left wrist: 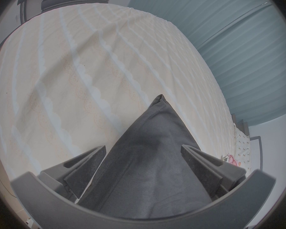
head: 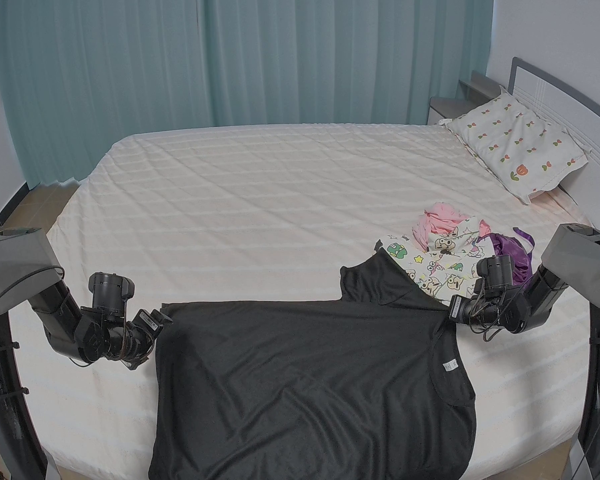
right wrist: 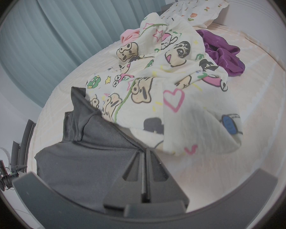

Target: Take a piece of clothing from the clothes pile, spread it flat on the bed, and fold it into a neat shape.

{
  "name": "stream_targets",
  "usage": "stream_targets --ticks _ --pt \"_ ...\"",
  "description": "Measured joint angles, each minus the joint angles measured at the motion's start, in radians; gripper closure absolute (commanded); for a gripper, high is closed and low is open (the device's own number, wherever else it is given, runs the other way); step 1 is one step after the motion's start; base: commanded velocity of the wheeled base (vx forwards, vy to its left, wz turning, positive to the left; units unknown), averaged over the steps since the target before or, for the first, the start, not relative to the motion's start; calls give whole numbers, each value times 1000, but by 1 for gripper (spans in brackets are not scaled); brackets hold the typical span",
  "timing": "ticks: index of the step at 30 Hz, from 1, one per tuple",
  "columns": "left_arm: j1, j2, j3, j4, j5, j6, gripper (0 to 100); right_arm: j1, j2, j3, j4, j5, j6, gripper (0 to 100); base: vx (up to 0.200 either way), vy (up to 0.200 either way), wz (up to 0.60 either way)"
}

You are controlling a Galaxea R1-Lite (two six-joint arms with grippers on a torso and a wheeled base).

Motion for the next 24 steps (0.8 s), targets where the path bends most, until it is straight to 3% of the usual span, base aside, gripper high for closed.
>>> stream_targets --ticks 1,2,12,22,24 --pt "0 1 0 0 0 0 0 -4 7 -8 -6 0 2 100 0 0 0" --pt "0 1 0 0 0 0 0 -6 14 -16 -15 1 6 0 0 0 0" --pt "0 3 0 0 0 0 0 -24 39 -18 -54 15 10 0 0 0 0" --pt "-16 -19 43 -43 -1 -2 0 -69 -71 147 -58 86 27 0 0 0 0" --pt "-27 -34 60 -57 -1 -2 0 -70 -103 194 -67 113 35 0 -200 0 0"
